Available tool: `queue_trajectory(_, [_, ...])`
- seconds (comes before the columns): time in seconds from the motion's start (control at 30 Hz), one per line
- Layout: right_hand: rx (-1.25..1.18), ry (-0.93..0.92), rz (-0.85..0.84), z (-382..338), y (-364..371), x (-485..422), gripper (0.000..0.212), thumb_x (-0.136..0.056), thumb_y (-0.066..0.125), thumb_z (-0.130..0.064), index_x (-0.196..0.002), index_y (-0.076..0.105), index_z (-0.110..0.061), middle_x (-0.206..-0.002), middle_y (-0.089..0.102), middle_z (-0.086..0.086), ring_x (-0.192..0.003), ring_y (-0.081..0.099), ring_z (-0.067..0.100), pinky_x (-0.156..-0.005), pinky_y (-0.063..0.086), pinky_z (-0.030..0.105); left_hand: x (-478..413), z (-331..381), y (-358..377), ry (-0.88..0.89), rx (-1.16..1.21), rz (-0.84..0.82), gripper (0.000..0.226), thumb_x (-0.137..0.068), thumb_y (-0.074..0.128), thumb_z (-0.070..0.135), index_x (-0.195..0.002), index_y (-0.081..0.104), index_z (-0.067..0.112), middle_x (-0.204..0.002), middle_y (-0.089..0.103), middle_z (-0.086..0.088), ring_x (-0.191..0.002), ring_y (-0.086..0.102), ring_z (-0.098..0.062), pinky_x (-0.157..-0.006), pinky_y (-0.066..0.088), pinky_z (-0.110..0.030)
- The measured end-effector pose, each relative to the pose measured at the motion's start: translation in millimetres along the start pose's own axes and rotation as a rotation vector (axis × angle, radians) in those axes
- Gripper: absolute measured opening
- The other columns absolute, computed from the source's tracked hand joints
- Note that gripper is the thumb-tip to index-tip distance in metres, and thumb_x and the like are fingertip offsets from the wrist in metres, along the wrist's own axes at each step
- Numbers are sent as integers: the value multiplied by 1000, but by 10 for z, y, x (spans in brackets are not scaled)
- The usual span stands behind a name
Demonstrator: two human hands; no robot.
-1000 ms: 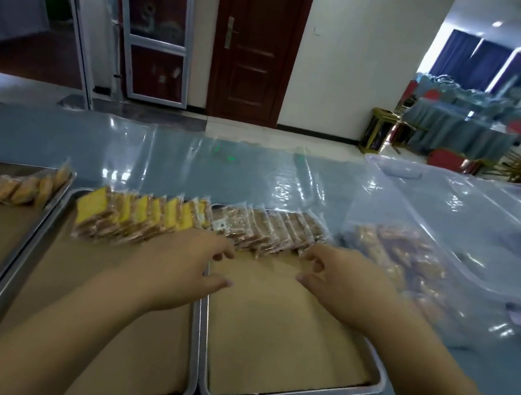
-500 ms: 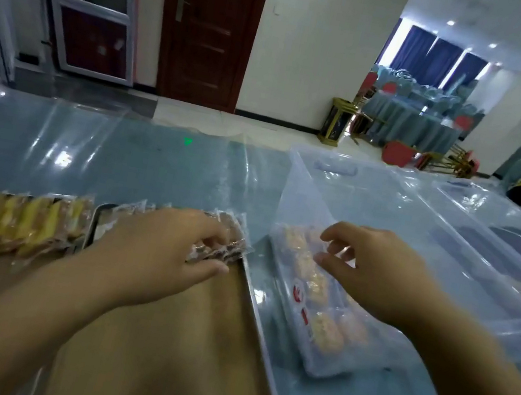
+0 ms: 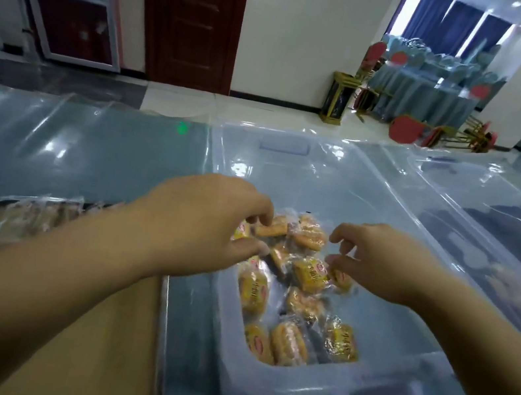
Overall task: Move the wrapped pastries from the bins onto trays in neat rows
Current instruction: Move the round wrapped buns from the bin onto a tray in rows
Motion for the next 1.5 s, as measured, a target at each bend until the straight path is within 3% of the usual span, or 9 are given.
queue_trajectory(0.17, [46,-155,-216,419,236,-379,40,-86,57,-49,-121,50,-31,-112,60,-3,-94,57,17,-83,51,35,-552,321,369,-36,-149,-280,32,-86,51,52,-113,51,35,-110,55,13,-96,50,-8,-78,46,-31])
queue_trajectory(0.33, [119,-310,-412,538,531,-778,46,-86,63,-39,-125,52,-19,-117,59,0,-86,46,14,-74,38,26,-1018,383,847,-108,-243,-594,36,-86,58,43,-119,51,29,-114,56,6,-93,50,-14,-70,39,-29])
queue_trajectory(0.67, [314,-365,-452,588,1194,-1196,38,-91,52,-11,-129,50,-10,-123,56,10,-106,55,26,-80,42,30,-1512,-15,1800,-208,-533,-916,43,-85,65,25,-125,55,13,-113,60,-6,-95,59,-26,-82,53,-40])
queue_trajectory(0.77, [369,-295,-480,638,1317,-1217,39,-93,51,-15,-131,46,-13,-130,51,11,-117,48,34,-97,41,45,-1514,-116,2035,-230,-539,-933,40,-84,65,20,-122,57,12,-115,59,-7,-92,60,-26,-76,54,-38])
queue_trajectory(0.87, [393,-193,-451,677,1335,-1250,38,-93,48,-19,-131,45,-15,-127,52,11,-114,49,34,-94,39,49,-1434,-152,2224,-206,-568,-984,38,-87,61,25,-123,57,13,-122,55,-6,-88,57,-23,-69,51,-35])
queue_trajectory(1.03, [378,-117,-426,691,1457,-1236,43,-91,49,-19,-132,39,-9,-127,50,13,-111,49,34,-84,40,47,-1402,-193,2379,-261,-577,-1049,38,-92,55,18,-129,50,11,-134,44,-11,-109,53,-30,-87,50,-43])
queue_trajectory(1.2, [65,70,-625,701,1528,-1208,49,-89,50,-18,-135,37,-8,-136,39,19,-124,35,42,-101,37,54,-1396,-215,2427,-366,-521,-1061,42,-93,50,9,-134,43,5,-135,41,-15,-117,47,-36,-94,46,-45])
queue_trajectory(1.37, [39,-20,-664,621,1454,-1196,49,-90,59,-20,-130,40,-1,-124,48,15,-104,49,27,-93,44,35,-1370,-205,2435,-414,-473,-1061,60,-90,55,9,-143,26,6,-144,21,-20,-125,37,-41,-98,42,-49])
queue_trajectory(1.5, [-55,1,-611,626,1377,-1224,44,-89,58,-7,-130,42,-3,-122,52,13,-104,53,23,-88,46,31,-1426,-270,2406,-445,-428,-1033,58,-87,60,9,-139,33,3,-136,39,-18,-117,47,-38,-95,45,-49])
Point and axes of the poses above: each hand's wrist, its own x-axis away from the middle knuckle, its own y-axis out of the palm, z = x × y, the point moved 3 cm from there along -x, towards the middle knuckle
